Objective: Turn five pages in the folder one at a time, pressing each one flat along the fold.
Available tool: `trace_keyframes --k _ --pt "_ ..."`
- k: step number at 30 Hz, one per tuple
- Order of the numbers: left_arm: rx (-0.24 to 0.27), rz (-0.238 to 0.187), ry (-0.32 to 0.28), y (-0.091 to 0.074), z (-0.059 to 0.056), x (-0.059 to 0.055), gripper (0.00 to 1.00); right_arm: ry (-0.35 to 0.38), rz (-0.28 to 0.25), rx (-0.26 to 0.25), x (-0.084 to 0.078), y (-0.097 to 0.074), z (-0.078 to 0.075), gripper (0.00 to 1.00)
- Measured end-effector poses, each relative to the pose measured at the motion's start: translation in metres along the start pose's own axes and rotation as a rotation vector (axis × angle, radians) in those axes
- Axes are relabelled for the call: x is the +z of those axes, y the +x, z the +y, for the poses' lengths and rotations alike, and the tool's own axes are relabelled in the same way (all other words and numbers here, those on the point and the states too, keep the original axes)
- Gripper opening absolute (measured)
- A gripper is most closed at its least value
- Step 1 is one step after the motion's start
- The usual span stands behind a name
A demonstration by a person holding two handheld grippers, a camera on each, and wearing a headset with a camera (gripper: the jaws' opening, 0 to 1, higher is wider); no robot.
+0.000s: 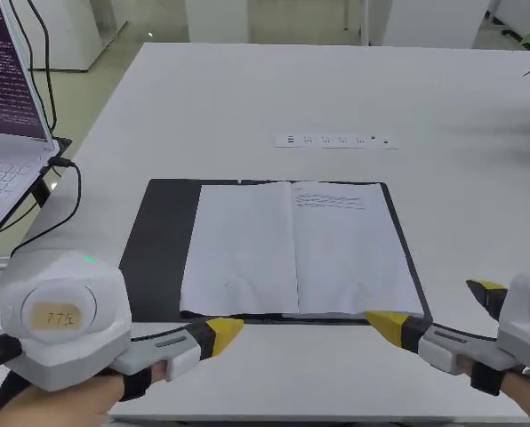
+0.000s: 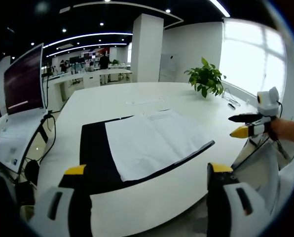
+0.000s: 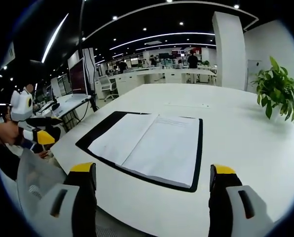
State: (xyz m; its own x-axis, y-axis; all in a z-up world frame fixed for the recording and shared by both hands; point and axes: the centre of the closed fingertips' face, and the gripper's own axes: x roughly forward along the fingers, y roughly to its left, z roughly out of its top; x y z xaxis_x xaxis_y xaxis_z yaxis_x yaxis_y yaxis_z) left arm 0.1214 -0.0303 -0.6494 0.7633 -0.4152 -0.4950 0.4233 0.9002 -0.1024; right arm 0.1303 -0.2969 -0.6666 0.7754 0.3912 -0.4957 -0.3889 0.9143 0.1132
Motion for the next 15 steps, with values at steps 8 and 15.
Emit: trace_keyframes --k 8,15 --pt "0.020 -0.054 0.033 -0.005 -0.003 0.015 0.99 0.000 -0.124 -0.001 0.015 -0.008 0.002 1.00" --pt "0.019 -0.026 0.044 0.002 -0.010 0.010 0.99 -0.008 -0.130 0.014 0.016 -0.006 0.002 1.00"
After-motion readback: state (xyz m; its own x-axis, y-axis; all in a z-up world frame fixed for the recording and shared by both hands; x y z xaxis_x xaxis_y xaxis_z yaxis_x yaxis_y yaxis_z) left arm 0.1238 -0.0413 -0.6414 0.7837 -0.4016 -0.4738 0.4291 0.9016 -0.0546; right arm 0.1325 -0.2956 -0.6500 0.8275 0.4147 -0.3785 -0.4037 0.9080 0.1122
